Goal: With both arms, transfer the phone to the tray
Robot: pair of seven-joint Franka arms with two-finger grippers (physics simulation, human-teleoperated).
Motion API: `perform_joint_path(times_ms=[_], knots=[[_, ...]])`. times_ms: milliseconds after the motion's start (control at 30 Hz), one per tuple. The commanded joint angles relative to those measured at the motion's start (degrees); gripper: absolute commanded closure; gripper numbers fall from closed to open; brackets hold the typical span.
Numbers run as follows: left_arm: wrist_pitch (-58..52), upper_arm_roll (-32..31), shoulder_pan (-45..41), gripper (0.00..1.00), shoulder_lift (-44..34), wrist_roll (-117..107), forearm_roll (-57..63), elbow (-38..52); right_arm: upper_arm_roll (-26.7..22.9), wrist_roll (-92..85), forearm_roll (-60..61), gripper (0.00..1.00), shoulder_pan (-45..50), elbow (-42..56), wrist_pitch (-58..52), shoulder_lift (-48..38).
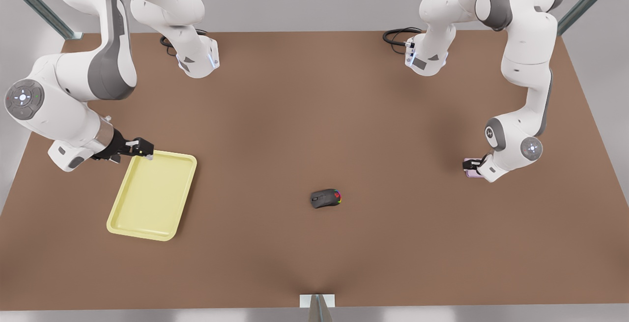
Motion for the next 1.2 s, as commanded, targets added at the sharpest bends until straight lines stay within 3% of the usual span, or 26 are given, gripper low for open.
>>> perform_joint_path(times_ms=[0,200,267,333,1167], knots=[[0.1,0.0,0.0,0.00,-0.1,-3.2,0.1,0.0,0.0,0.2,-0.1,0.00,0.0,0.0,0.3,0.0],[-0.1,0.0,0.0,0.00,0.2,-4.5,0.2,-0.2,0.0,0.0,-0.1,0.00,-0.1,0.0,0.4,0.1],[0.0,0.0,0.0,0.19,0.2,-5.9,0.2,-0.2,0.0,0.0,-0.1,0.00,0.0,0.0,0.4,0.1],[-0.1,0.0,0.0,0.25,0.1,-6.1,0.2,-0.2,0.0,0.0,0.0,0.00,-0.1,0.0,0.4,0.1],[-0.7,-0.3,-1.6,0.29,-1.5,-15.2,0.4,0.0,-0.1,-0.5,-0.3,0.00,-0.2,-0.3,0.8,0.3]])
